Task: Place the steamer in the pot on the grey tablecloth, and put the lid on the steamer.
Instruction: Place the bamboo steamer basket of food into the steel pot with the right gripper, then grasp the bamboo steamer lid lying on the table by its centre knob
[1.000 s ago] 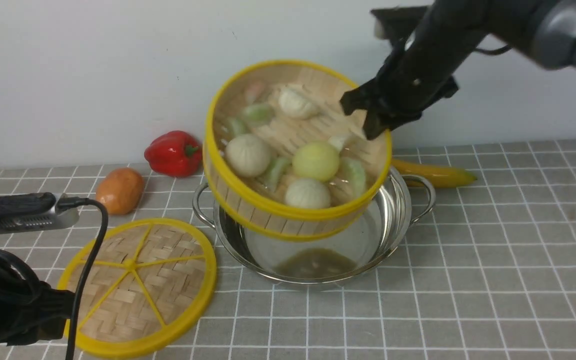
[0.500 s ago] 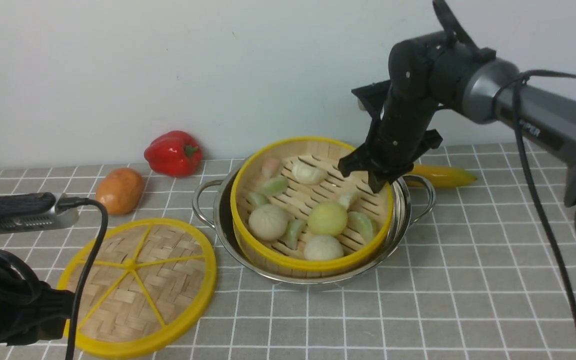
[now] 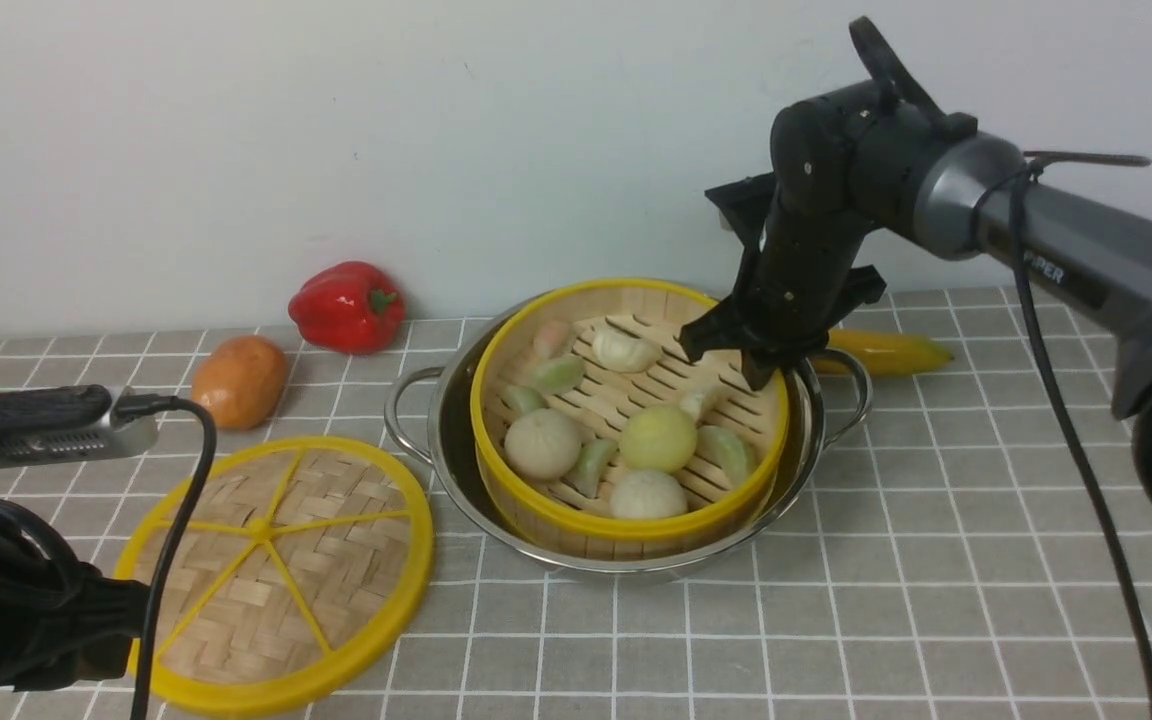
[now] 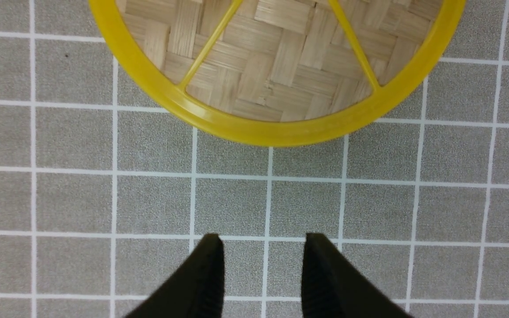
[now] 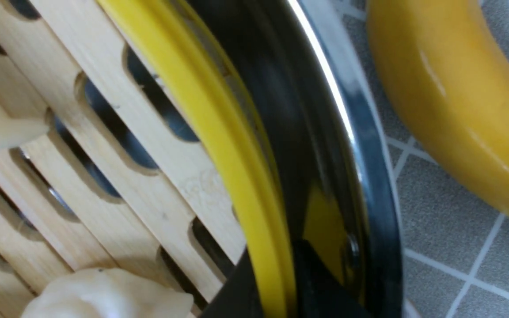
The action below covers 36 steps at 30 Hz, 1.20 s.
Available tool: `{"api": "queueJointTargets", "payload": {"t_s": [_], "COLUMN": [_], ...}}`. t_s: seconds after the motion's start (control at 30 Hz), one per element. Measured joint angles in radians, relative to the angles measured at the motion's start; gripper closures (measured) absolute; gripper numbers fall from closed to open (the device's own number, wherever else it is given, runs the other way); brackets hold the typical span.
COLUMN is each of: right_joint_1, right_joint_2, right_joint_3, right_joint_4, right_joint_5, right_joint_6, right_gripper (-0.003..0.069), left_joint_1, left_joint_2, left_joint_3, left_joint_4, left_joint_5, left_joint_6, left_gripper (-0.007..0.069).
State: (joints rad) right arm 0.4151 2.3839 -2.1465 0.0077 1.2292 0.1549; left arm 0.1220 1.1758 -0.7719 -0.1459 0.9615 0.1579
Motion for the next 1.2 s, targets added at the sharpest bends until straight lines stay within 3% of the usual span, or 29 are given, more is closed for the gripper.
{"api": "queueJointTargets", "payload": {"t_s": [0.23, 0.4, 0.63, 0.9, 1.03, 1.2], "right_joint_1": [0.0, 0.0, 0.0, 0.0, 0.0, 0.0], "right_joint_2": [0.0, 0.0, -0.035, -0.141, -0.332, -0.522], "right_joint_3": [0.0, -0.001, -0.03, -0.159, -0.175, -0.176], "right_joint_4": [0.008, 0.017, 0.022, 0.016, 0.016, 0.021], "right_joint_5": [-0.003, -0.002, 0.003, 0.002, 0.0, 0.0], "right_joint_6": [0.023, 0.023, 0.02, 0.02, -0.007, -0.03], "right_gripper": [0.0525, 0.0333, 0.0202, 0.0179, 0.0177, 0.0177], "left_joint_1": [0.0, 0.0, 0.0, 0.0, 0.0, 0.0], "left_joint_2": [0.0, 0.0, 0.0, 0.004, 0.063, 0.169], "left_joint_3": [0.0, 0.0, 0.0, 0.0, -0.015, -0.058], "left_joint_4": [0.0, 0.0, -0.002, -0.069, -0.18, -0.23], "left_joint_5": [0.0, 0.0, -0.042, -0.18, -0.293, -0.334], "left_joint_6": [0.0, 0.0, 0.001, 0.012, 0.091, 0.141], "left_gripper": [0.0382, 0.0382, 0.0382, 0.0382, 0.0382, 0.0382]}}
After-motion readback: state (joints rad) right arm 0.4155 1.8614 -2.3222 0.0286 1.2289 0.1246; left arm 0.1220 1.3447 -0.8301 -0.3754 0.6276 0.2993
